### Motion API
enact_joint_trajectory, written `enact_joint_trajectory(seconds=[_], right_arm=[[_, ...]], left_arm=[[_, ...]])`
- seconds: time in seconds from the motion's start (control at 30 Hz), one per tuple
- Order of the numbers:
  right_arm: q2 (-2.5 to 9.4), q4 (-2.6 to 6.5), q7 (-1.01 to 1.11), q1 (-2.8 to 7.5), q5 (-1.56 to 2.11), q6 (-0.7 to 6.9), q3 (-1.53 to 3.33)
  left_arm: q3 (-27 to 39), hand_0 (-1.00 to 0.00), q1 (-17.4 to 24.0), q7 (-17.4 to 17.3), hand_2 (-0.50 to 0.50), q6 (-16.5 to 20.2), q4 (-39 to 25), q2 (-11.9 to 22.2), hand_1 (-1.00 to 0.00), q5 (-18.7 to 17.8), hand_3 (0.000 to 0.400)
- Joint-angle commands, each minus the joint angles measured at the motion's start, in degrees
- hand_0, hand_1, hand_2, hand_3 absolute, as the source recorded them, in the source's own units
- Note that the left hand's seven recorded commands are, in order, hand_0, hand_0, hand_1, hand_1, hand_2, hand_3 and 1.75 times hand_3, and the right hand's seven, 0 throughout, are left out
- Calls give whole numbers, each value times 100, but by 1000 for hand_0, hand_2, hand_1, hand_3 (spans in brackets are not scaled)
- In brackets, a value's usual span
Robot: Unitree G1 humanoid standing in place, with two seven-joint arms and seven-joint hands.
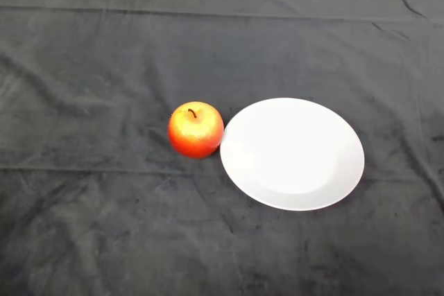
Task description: Move the apple to the plate
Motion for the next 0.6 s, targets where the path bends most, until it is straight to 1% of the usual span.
enact_joint_trajectory(seconds=[0.03,0.33,0.47,0.6], right_arm=[[-190,-86,-48,-238,140,-4,-92],[-190,-85,-48,-239,141,-4,-91],[-190,-85,-48,-239,141,-4,-91],[-190,-85,-48,-239,142,-4,-91]], left_arm=[[-135,0,-295,-56,0,-129,199,113,0,125,0],[-301,0,-537,1,0,-281,171,165,0,346,0],[-431,0,-570,40,0,-407,102,156,0,509,0],[-633,0,-605,175,0,-476,-37,112,0,748,0]])
